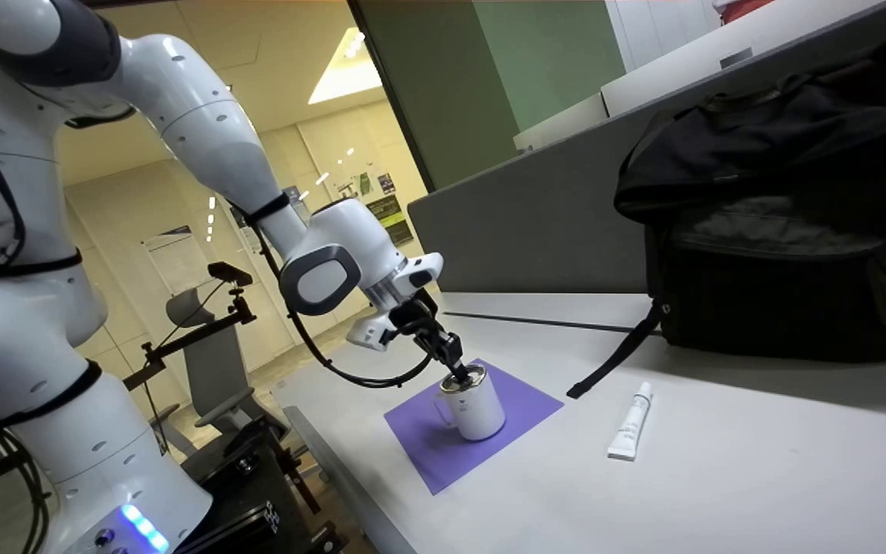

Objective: Open the mug lid

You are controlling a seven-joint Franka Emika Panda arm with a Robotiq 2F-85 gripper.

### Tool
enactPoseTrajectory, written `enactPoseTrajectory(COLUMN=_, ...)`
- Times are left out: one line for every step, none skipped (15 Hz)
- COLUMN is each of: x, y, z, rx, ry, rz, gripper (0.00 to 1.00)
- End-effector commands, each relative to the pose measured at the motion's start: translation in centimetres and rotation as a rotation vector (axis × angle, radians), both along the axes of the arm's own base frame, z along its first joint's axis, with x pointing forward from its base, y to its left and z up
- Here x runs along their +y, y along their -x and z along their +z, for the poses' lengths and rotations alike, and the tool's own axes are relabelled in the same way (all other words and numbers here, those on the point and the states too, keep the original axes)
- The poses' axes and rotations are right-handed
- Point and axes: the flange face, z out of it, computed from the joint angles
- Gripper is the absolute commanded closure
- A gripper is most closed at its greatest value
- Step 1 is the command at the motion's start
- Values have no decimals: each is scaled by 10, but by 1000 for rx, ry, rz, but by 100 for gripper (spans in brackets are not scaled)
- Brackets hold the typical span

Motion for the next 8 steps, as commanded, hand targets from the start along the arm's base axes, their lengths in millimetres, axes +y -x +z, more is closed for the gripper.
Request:
enactPoseTrajectory(x=-10, y=1, z=-5, rx=21, ry=33, rz=3, gripper=100)
enactPoseTrajectory(x=-11, y=0, z=-5, rx=21, ry=40, rz=9, gripper=100)
enactPoseTrajectory(x=-10, y=0, z=-5, rx=22, ry=45, rz=12, gripper=100)
enactPoseTrajectory(x=-9, y=0, z=-5, rx=23, ry=49, rz=16, gripper=100)
enactPoseTrajectory(x=-7, y=-1, z=-5, rx=20, ry=49, rz=17, gripper=100)
enactPoseTrajectory(x=-5, y=-3, z=-4, rx=16, ry=42, rz=12, gripper=100)
enactPoseTrajectory(x=-2, y=-5, z=-2, rx=11, ry=30, rz=0, gripper=100)
enactPoseTrajectory(x=1, y=-9, z=3, rx=7, ry=14, rz=-16, gripper=100)
